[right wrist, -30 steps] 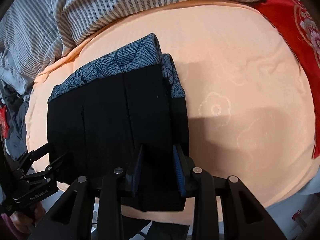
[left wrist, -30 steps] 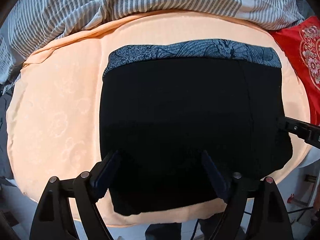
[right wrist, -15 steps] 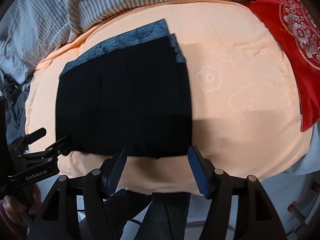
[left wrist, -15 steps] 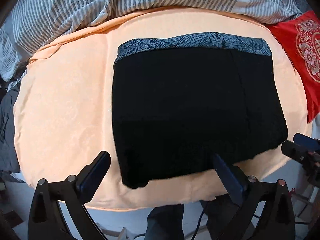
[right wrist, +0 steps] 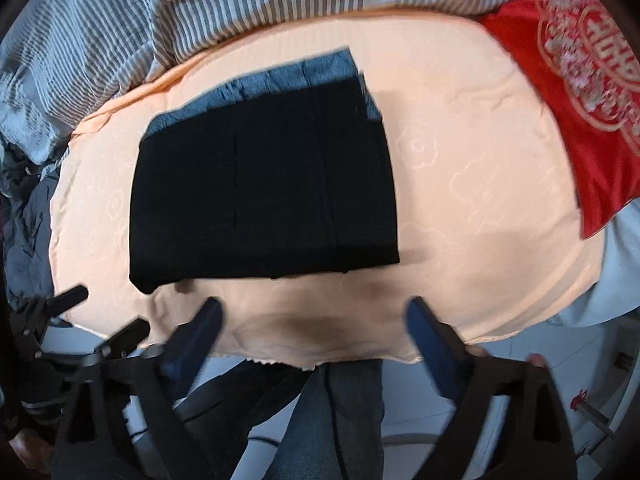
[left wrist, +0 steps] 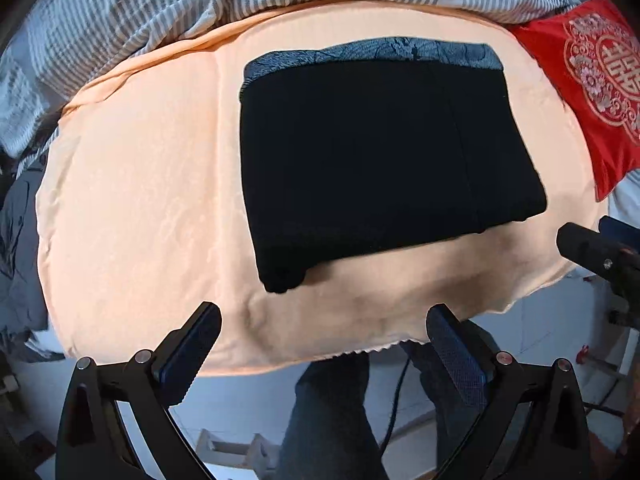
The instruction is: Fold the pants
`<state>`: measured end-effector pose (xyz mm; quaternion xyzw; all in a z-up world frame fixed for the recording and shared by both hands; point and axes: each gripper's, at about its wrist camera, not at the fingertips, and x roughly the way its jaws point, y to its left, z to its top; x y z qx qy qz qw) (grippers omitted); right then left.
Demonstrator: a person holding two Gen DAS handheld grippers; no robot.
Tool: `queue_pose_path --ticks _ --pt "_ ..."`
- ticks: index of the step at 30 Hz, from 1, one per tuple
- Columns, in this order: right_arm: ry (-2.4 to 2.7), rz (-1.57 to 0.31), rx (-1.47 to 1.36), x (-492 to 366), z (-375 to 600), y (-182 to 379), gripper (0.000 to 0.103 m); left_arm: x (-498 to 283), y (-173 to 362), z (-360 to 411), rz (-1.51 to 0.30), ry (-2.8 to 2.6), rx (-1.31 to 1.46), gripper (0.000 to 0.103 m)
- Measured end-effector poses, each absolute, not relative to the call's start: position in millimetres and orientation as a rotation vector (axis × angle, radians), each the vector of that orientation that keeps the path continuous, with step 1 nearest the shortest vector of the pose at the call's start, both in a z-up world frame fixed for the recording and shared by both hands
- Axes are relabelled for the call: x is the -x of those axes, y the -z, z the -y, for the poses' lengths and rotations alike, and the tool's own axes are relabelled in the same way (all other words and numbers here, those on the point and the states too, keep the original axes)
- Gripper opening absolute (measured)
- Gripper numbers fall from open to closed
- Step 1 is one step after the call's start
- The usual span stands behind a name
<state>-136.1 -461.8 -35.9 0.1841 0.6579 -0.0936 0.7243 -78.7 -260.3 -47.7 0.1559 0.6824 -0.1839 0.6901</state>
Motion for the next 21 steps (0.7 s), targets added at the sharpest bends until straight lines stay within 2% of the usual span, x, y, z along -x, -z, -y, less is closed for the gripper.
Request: queue_pose_path --ticks 13,21 --pt "0.226 -1.396 -0.387 134 448 -2 0.103 70 7 253 -1.429 0.336 -0.343 0.103" --pt "0.243 -1.38 -0.379 133 445 -16 0.103 74 0 250 -1.426 0.339 -0.344 0.103"
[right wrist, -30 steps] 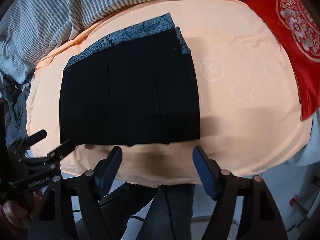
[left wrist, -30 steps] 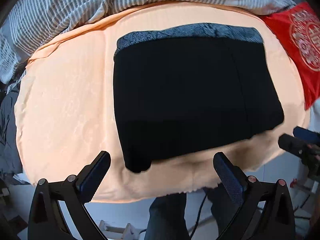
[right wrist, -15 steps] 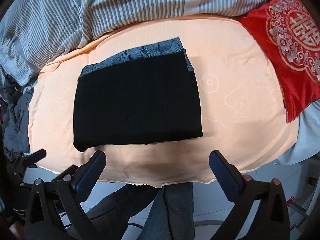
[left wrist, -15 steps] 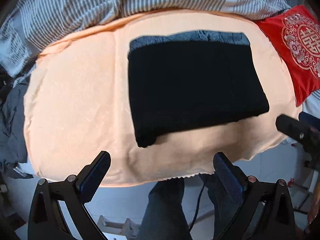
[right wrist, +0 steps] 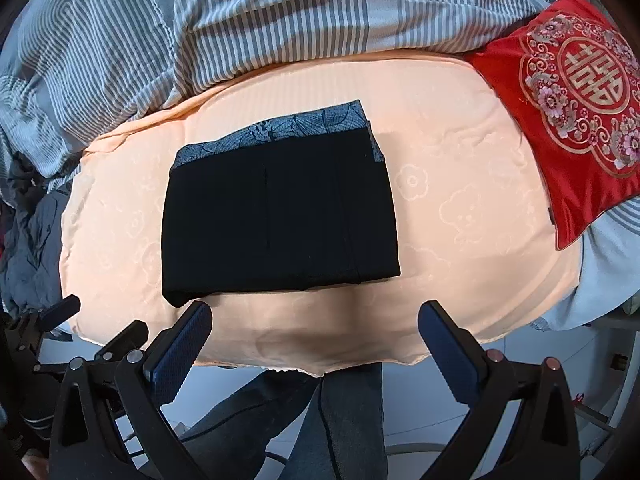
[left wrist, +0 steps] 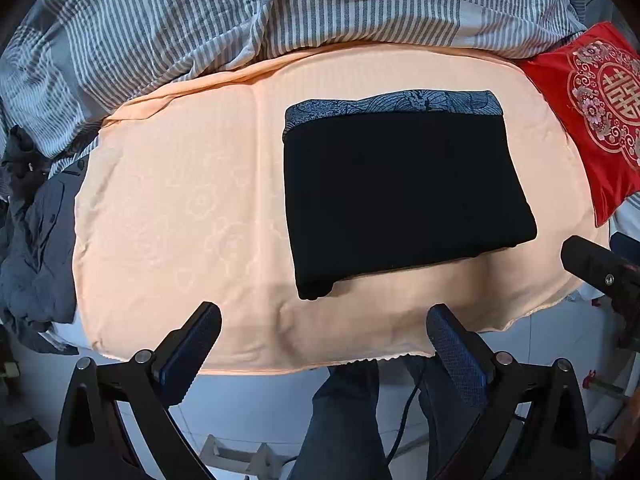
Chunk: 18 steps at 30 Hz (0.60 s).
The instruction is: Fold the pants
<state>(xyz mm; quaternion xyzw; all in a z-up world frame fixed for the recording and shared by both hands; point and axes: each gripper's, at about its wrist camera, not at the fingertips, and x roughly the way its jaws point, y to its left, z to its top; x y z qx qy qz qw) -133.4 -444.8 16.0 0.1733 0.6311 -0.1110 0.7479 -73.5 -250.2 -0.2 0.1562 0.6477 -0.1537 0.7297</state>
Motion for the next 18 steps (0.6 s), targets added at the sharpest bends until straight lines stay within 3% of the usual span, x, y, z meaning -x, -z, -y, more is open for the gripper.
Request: queue_pose_path --ticks 18 --pt "0.241 -1.377 -0.37 133.4 440.1 -25.3 0.103 75.0 -8.6 251.9 -1.428 0.343 -0.316 0.103"
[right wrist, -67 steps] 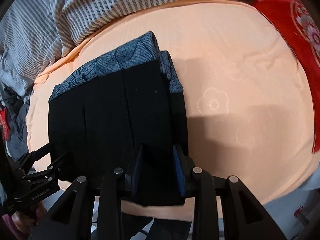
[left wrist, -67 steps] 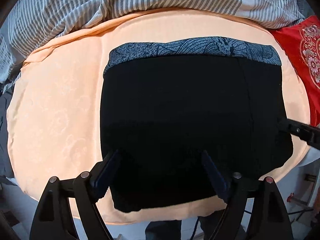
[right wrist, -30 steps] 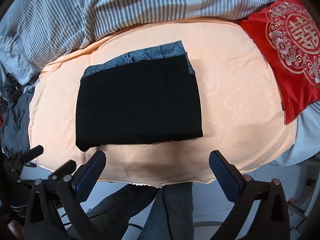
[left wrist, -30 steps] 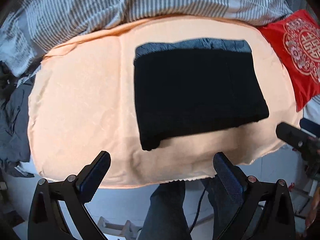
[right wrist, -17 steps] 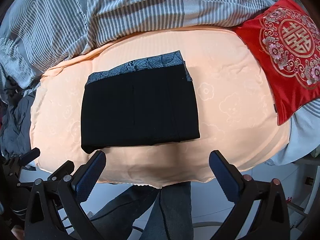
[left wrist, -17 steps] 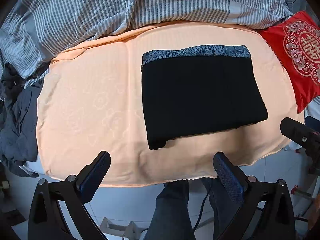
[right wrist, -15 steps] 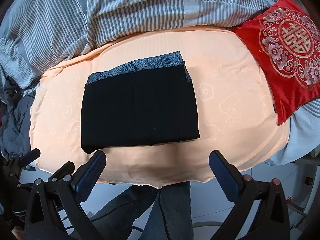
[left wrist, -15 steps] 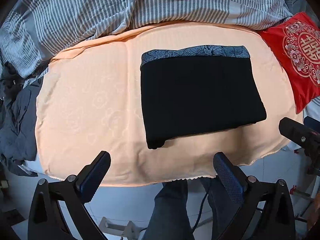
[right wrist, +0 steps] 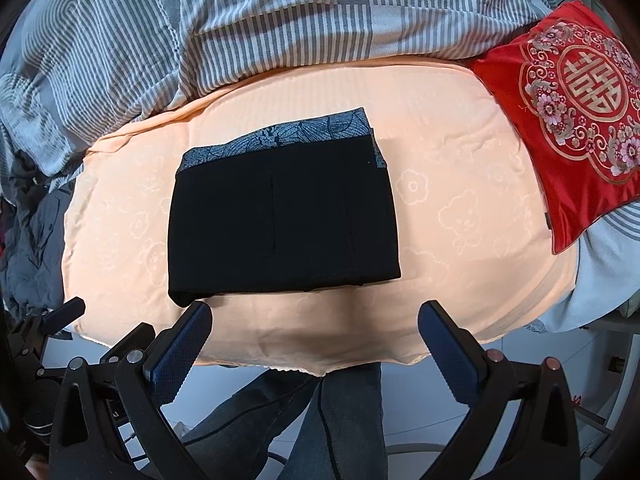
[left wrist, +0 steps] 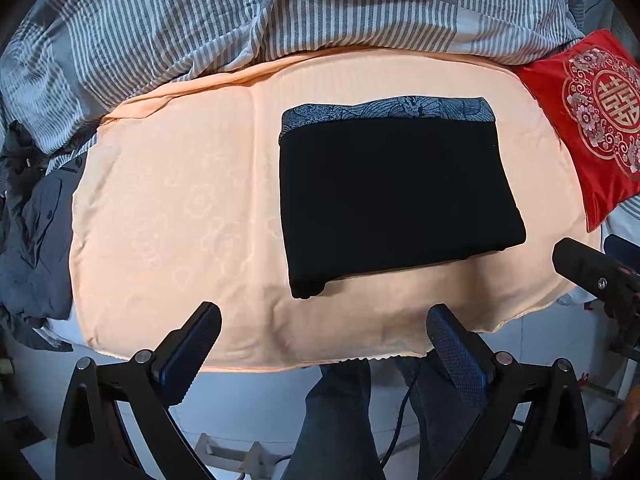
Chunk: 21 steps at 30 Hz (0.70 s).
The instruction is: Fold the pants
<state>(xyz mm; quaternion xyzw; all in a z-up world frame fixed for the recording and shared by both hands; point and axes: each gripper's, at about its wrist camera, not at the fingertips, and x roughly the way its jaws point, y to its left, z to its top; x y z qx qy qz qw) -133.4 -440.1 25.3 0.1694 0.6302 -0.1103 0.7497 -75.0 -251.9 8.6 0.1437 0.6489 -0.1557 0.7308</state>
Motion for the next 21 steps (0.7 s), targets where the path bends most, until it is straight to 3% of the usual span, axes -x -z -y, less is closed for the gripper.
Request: queue_pose_path --ticks 21 --pt "0.224 -1.381 -0.346 123 443 -29 0.103 70 -13 256 -1.415 0.331 -0.318 0.103"
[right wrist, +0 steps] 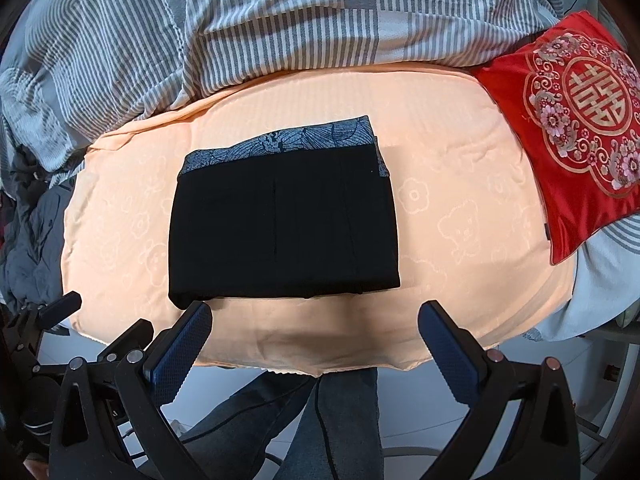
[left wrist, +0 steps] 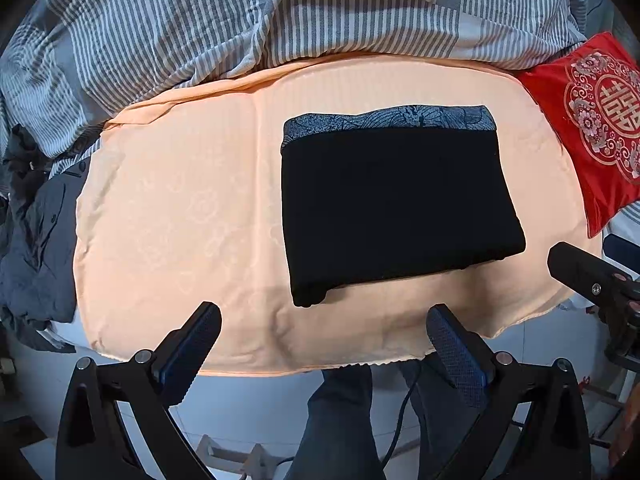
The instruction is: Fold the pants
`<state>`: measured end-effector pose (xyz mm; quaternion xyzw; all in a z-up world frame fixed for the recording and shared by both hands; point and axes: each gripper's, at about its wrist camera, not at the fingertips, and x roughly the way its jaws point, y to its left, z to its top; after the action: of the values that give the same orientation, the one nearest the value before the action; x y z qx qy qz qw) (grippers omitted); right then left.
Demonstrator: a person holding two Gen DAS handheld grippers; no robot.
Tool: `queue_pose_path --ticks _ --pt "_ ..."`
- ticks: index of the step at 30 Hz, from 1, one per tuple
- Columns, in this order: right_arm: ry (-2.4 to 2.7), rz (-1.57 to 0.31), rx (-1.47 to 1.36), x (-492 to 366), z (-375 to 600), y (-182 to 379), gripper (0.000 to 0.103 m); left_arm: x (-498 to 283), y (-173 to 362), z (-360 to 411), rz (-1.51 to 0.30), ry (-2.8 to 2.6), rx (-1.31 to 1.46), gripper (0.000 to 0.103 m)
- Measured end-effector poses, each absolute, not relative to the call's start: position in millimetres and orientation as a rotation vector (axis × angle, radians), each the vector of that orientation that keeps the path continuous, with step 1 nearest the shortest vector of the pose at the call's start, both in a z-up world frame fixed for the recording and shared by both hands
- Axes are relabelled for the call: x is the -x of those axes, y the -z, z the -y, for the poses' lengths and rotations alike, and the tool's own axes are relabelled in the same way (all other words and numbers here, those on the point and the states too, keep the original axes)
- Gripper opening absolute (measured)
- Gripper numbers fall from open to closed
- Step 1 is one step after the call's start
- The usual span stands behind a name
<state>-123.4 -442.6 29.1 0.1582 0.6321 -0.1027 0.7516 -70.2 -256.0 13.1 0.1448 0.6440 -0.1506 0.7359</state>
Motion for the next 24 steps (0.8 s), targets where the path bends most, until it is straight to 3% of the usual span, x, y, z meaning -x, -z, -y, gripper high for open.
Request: queue_pose_path --ticks 24 --pt "0.221 -1.384 -0.334 124.1 437.5 -26.9 0.103 70.8 -10.6 255.3 -1.427 0.326 -0.313 0.103"
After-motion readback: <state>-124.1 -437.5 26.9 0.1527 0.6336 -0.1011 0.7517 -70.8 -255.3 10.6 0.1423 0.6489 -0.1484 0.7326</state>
